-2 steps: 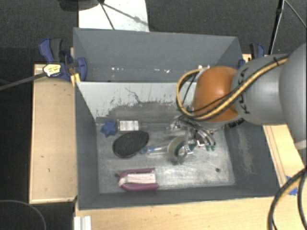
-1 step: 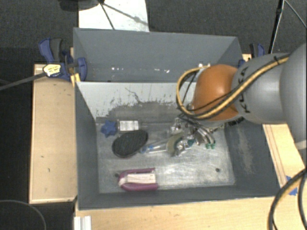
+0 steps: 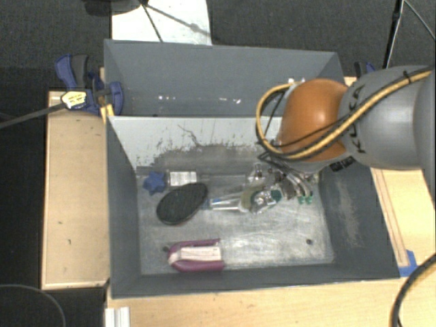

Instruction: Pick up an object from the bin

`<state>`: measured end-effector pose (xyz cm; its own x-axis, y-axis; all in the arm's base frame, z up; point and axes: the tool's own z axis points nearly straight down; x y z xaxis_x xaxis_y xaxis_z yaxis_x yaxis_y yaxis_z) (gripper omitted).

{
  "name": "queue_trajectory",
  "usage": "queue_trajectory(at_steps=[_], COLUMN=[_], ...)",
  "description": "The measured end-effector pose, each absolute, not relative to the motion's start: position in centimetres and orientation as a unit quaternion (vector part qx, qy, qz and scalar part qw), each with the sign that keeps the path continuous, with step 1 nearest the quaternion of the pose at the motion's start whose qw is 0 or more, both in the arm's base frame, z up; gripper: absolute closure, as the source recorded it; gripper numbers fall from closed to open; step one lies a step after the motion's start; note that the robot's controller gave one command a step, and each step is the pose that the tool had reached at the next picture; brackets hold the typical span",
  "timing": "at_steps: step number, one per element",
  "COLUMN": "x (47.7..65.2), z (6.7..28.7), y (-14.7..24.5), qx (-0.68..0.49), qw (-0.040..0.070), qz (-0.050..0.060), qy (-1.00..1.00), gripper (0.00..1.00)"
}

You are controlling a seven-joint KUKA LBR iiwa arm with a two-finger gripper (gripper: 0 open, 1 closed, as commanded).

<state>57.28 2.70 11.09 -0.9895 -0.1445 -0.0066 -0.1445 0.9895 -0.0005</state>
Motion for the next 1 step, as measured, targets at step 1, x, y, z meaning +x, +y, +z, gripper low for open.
queue_trajectory(at_steps=[1], x=[57.42], z=[16.73], y=[2.70], qx=[-0.071], qw=[0.004], qz=[0.000], qy=[0.997], gripper=[1.00])
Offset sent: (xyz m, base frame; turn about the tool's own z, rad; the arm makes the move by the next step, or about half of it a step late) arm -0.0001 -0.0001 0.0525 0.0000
